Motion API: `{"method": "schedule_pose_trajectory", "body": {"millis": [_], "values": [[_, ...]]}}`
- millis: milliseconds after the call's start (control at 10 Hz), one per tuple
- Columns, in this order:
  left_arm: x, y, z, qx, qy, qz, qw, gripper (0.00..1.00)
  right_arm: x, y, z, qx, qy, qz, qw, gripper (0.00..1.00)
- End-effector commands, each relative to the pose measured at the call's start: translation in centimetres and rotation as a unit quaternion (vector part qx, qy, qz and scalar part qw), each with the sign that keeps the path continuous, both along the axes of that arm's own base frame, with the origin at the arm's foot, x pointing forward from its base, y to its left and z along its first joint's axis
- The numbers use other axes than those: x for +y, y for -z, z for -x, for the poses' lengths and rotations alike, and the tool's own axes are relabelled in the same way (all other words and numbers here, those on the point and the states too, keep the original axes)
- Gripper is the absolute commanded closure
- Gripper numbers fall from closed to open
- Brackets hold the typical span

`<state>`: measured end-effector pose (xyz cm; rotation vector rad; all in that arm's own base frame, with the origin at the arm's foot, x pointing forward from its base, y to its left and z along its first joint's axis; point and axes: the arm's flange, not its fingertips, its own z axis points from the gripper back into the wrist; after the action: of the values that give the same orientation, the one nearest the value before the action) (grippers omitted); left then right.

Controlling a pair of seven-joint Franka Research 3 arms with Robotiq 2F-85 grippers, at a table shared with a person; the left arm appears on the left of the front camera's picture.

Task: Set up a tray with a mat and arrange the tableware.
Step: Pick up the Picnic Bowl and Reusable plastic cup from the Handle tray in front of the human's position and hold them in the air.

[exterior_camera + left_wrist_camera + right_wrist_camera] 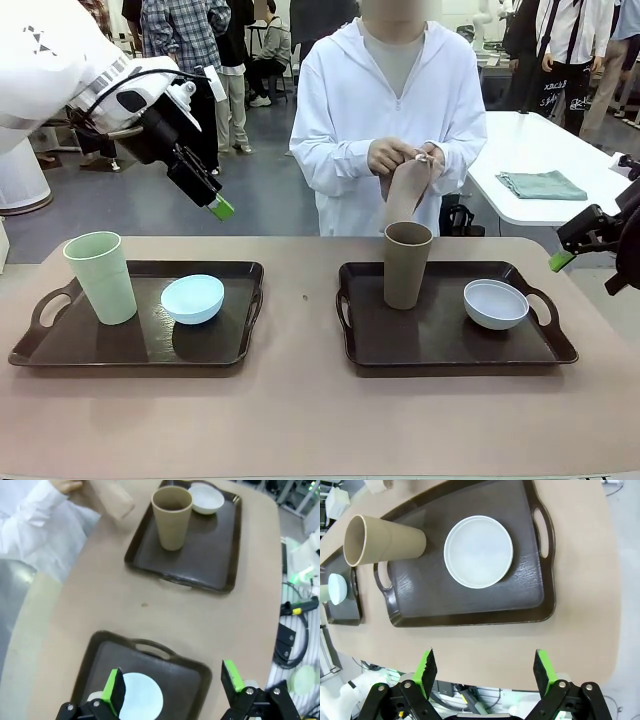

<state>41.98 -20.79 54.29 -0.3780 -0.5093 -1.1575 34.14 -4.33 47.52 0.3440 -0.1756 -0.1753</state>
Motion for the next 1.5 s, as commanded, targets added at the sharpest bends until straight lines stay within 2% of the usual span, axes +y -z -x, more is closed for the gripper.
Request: {"method": "schedule_pose_trajectory", "body": {"millis": [0,400,500,600,800,1100,1300,1400], "values": [[0.8,-1.0,0.5,-0.002,-0.001,0.002,1.000,0.00,0.0,-0.2,0.1,-0.005,-0.001,-0.001,1.000,0.00],[0.6,-0.8,0.2,-0.004,-0.003,0.004,1.000,0.00,-0.1,-0.2,0.1,-0.004,-0.001,-0.005,1.000,0.00],[-3.4,0.6,-1.6,-0.010,0.067,0.011,0.998,0.00,0.7,0.6,-3.0,0.000,0.008,-0.005,1.000,0.00],[-6.3,1.2,-2.2,-0.031,0.104,0.003,0.994,0.00,1.8,1.6,-4.5,0.013,-0.004,0.007,1.000,0.00],[-10.2,2.7,-3.7,-0.064,0.160,0.011,0.985,0.00,3.2,3.2,-6.3,0.007,0.000,0.037,0.999,0.00],[-13.7,6.1,-5.1,-0.087,0.192,0.038,0.977,0.00,5.6,4.1,-7.5,-0.009,0.017,0.104,0.994,0.00],[-15.6,7.7,-6.5,-0.098,0.192,0.048,0.975,0.00,7.5,4.7,-8.6,-0.005,0.015,0.125,0.992,0.00],[-16.6,8.5,-6.8,-0.088,0.194,0.054,0.976,0.00,7.9,4.9,-8.8,-0.001,0.008,0.127,0.992,0.00]]}}
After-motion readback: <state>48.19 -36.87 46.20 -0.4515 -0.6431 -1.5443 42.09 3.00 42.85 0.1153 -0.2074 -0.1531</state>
